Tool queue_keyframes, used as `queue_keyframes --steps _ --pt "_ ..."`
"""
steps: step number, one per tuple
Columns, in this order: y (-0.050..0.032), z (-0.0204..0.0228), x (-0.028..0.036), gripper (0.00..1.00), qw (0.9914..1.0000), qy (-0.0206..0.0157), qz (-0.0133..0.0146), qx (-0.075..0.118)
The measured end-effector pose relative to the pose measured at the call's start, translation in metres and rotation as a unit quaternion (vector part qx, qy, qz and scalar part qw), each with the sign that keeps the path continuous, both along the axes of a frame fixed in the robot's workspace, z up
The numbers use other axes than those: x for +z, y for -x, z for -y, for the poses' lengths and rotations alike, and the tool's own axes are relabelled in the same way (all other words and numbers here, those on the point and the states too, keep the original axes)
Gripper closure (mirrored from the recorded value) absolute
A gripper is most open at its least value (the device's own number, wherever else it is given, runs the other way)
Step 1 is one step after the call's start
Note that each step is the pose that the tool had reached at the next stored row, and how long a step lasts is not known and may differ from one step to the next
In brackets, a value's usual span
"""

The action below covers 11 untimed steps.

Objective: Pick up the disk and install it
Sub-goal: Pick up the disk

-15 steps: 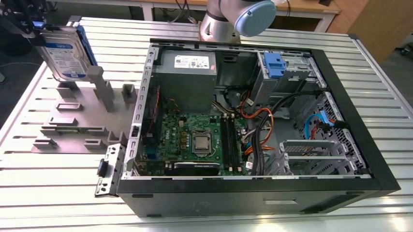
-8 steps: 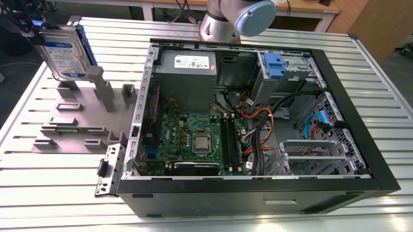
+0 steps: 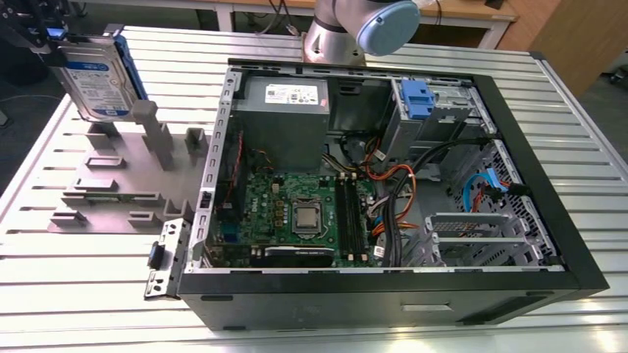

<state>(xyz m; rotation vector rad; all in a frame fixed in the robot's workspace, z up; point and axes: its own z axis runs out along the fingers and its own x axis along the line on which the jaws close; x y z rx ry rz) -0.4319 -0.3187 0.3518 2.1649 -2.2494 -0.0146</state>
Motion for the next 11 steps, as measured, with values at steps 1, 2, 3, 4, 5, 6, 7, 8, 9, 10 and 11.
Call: queue_keyframes --steps 1,2,3,4,5,6,7,8,9,10,11 --pt "0.0 0.0 0.0005 0.63 1.0 0.0001 0.0 0.0" --pt "0.0 0.0 0.0009 0.63 1.0 0.0001 0.0 0.0" --pt "0.0 0.0 0.0014 0.63 1.0 0.0002 0.0 0.0" --pt "0.0 0.0 0.0016 0.63 1.0 0.0002 0.0 0.0" --pt "0.0 0.0 0.0018 0.63 1.0 0.0002 0.0001 0.0" --pt "0.0 0.0 0.0033 0.63 1.0 0.0003 0.0 0.0" --pt "0.0 -0.0004 0.0033 0.63 1.0 0.0004 0.0 0.0" --pt "0.0 -0.0004 0.0033 0.63 1.0 0.0004 0.0 0.0" --pt "0.0 -0.0004 0.0033 0.63 1.0 0.0004 0.0 0.0" --pt "0.0 -0.0004 0.0034 0.63 1.0 0.0004 0.0 0.0" --pt "-0.0001 -0.0004 0.0039 0.63 1.0 0.0006 -0.0001 0.0"
